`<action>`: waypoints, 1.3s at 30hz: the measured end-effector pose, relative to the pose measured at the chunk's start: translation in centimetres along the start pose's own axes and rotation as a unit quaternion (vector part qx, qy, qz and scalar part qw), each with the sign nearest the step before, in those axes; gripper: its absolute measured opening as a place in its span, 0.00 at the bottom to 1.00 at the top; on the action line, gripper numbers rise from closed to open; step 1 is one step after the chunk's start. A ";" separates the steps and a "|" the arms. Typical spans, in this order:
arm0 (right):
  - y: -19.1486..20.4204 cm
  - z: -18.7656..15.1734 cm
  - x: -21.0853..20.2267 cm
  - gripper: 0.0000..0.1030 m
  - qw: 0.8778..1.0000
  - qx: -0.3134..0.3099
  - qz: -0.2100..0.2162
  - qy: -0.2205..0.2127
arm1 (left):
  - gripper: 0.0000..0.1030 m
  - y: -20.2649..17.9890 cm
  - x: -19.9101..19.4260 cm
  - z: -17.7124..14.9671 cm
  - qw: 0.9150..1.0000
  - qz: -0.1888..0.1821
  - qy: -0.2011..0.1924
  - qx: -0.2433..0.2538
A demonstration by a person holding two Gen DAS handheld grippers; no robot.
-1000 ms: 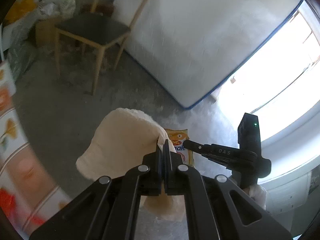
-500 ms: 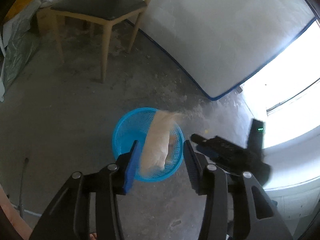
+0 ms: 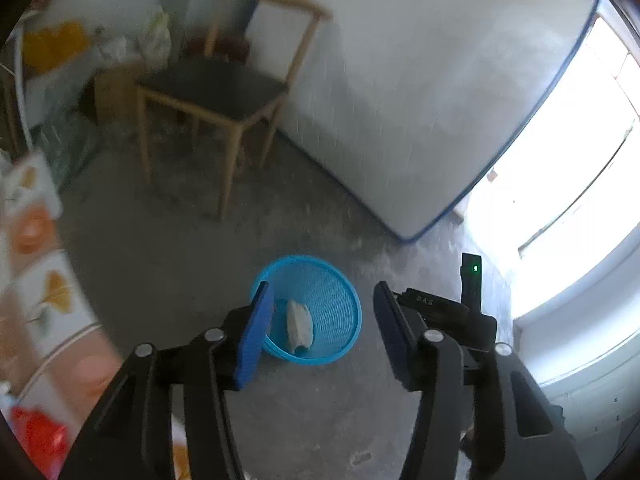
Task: Collect trash
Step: 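Carry both items to the blue wastebasket and open both grippers, then return both tools to the table and reach the left gripper to the clear bowl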
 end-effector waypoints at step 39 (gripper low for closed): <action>42.5 -28.3 2.9 0.77 0.836 -0.480 0.170 0.202 | 0.74 54.6 -24.2 -11.6 0.931 0.252 -0.002 -0.263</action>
Point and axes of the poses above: each gripper's, at about its wrist camera, not at the fingertips, and x roughly the way its jaws point, y to its left, z to its top, the point moved 3 cm from there along x, roughly the way its jaws point, and after that the axes turned 12 degrees about z, right-handed, at the moved point
